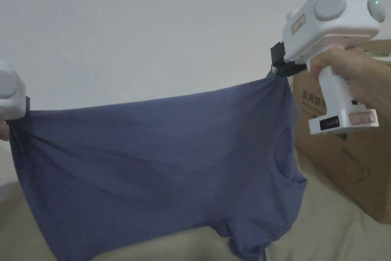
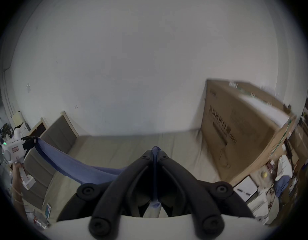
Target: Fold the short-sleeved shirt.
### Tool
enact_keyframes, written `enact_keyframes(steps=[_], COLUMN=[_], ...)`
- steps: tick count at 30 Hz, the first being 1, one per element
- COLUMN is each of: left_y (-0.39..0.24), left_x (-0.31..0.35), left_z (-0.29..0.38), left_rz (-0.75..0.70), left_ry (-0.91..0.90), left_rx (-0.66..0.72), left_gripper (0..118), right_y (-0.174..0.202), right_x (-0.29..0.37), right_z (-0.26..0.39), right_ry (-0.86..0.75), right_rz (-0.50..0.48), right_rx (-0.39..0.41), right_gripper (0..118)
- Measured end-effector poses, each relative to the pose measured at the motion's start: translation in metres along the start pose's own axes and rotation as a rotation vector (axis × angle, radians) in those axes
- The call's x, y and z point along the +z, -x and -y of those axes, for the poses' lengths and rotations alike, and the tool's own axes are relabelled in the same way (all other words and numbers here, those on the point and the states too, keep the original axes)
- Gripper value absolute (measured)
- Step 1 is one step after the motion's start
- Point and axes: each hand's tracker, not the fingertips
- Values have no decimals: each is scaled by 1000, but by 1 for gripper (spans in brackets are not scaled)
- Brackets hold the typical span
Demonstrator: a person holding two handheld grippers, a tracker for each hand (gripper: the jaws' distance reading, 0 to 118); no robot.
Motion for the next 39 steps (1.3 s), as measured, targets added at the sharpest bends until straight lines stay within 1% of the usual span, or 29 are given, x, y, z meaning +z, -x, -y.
enact_keyframes(steps=[1,2,5,8,9,11,13,14,15,17,19,20,21,22,23,24,25,26,28,31,32,34,36,39], left_y=[-5,-10,-26,-39,-44,-50,-49,-47,-45,-32,-16,-8,-2,3,8,12,15,21,31,44,51,58,67,84], left_x=[-15,-31,-74,-109,-114,-126,-132,-131,-129,-124,-107,-94,-77,-64,-49,-31,-15,5,42,97,114,140,161,182], left_z=[19,41,111,186,215,261,297,311,322,329,328,327,326,328,331,335,340,346,363,396,409,441,473,509], left_rz=[4,16,17,11,-6,-8,13,29,4,14,46,57,59,70,74,60,59,70,83,74,78,82,77,94], left_ry=[42,80,222,330,341,422,488,489,502,510,501,452,431,424,414,397,383,368,347,341,344,344,404,417], left_rx=[-15,-20,-22,-7,2,-36,-26,-22,-24,-23,43,84,93,70,50,36,9,-16,-48,-62,-70,-102,-136,-141], left_gripper=[5,5,5,5,5,5,5,5,5,5,5,5,5,5,5,5,5,5,5,5,5,5,5,5], right_y=[-3,-14,-25,-40,-43,-49,-50,-47,-48,-51,-61,-63,-65,-67,-66,-64,-62,-58,-54,-50,-50,-49,-52,-55], right_x=[-20,-48,-109,-165,-179,-198,-207,-202,-200,-190,-173,-158,-141,-124,-106,-87,-70,-48,-6,45,62,89,111,128], right_z=[18,30,98,165,190,234,274,289,302,317,321,322,323,325,330,335,341,350,371,414,431,466,503,546], right_ry=[43,76,206,339,373,453,509,518,523,533,529,486,465,439,424,428,408,392,364,374,366,369,393,443], right_rz=[3,4,3,34,46,27,38,36,38,50,42,28,-24,-40,-19,-23,-36,-27,-28,0,8,18,4,14], right_rx=[-10,-26,-53,-100,-129,-162,-152,-135,-126,-131,-165,-209,-226,-238,-240,-224,-193,-156,-116,-108,-108,-134,-204,-202], right_gripper=[2,2,2,2,2,2,2,2,2,2,2,2,2,2,2,2,2,2,2,2,2,2,2,2])
